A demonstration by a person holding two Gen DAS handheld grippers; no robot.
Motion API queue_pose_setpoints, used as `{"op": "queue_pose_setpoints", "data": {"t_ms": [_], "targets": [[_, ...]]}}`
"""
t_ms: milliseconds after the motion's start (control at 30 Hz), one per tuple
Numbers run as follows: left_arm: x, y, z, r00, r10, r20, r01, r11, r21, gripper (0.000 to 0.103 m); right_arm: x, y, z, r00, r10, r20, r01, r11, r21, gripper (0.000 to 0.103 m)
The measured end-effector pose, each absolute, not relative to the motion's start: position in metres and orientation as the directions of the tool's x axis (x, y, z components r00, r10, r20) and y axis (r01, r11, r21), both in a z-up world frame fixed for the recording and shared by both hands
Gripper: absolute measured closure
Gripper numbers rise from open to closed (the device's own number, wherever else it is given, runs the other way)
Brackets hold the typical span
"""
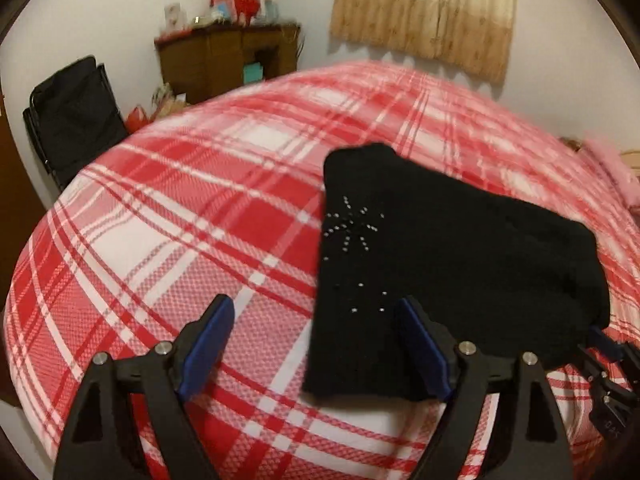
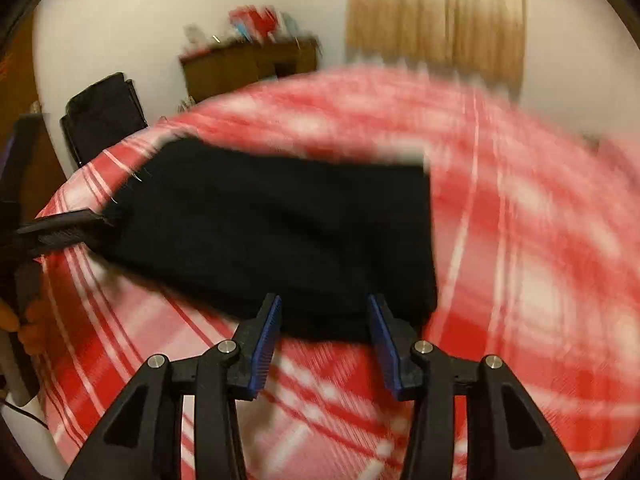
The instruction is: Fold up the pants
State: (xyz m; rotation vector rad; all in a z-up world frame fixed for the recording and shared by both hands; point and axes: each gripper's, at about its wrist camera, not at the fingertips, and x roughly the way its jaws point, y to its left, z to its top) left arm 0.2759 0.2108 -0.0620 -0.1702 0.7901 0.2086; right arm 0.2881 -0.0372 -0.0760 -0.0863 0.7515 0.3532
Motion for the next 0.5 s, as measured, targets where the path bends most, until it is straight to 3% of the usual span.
{"op": "queue_pose_setpoints", "data": {"t_ms": [133, 233, 367, 500], "targets": [[0.272, 0.213, -0.055, 0.678, 0.125, -0.724, -0.247, 0.967, -0.064, 0.015, 0.283, -0.053, -0.071, 0.651, 0.345, -0.677, -0.332, 0.931, 0.155, 0.056], [0.255, 0.216, -0.045, 0.683, 0.091, -0.725, -0.255, 0.96, -0.119, 0.015, 0.264, -0.074, -0.054, 0.71, 0.38, -0.593, -0.269, 0.925, 0.27, 0.056], [0.22, 0.203, -0.044, 0.707, 0.135, -0.695, -0.287, 0.952, -0.107, 0.01, 0.226, -0.093, -0.038, 0.785, 0.347, -0.513, -0.187, 0.922, 0.338, 0.056], [0.185, 0.181, -0.054, 0.718, 0.162, -0.677, -0.293, 0.952, -0.082, 0.01, 0.202, -0.097, -0.035, 0.783, 0.325, -0.53, -0.14, 0.923, 0.359, 0.056]]}}
